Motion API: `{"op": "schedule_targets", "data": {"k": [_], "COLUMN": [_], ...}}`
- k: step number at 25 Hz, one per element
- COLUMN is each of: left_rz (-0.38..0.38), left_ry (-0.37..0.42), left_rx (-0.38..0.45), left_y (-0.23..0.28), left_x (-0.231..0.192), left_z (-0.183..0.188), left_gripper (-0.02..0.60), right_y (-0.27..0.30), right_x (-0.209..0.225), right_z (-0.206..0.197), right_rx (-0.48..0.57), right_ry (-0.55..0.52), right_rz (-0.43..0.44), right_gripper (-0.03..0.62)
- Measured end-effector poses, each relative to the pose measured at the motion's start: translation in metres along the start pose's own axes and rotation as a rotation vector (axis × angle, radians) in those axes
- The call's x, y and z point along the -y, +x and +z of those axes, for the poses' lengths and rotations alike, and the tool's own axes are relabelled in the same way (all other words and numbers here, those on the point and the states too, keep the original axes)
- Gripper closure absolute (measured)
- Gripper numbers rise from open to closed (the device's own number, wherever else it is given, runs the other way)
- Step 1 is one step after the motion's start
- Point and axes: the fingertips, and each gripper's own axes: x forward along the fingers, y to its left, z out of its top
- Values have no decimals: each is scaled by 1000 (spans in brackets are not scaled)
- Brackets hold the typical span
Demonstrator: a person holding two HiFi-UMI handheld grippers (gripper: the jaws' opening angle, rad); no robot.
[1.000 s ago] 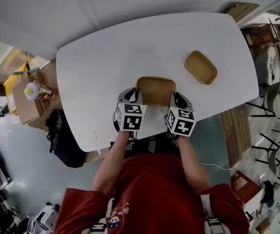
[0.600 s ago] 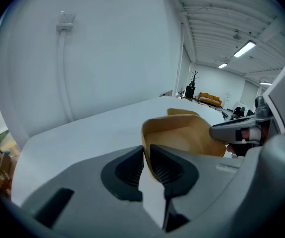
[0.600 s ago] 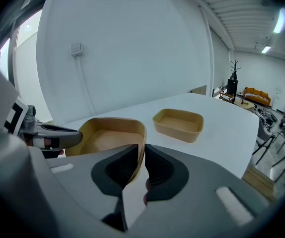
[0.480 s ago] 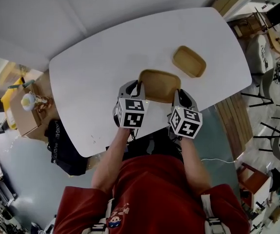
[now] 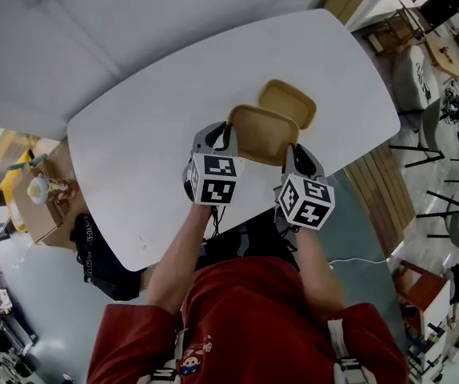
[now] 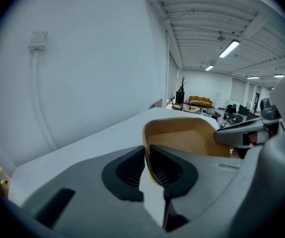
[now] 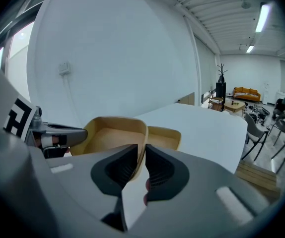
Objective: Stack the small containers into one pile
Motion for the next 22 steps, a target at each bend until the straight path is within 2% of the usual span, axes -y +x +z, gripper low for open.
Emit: {"op": "schedule_targets", "data": {"k": [12, 22], "left_rz": [-14, -10], "left_ry": [28, 53], "left_rx": [-19, -59], "left_y": [66, 114], "left_x": [31, 29], "left_z": [42, 56], "left_gripper": [545, 552], "right_y": [34, 70], "right_x": [62, 85], "right_z": [38, 39], "right_rx": [15, -30], "right_ry": [58, 86], "right_rz": [1, 5], "right_gripper": [543, 554]}}
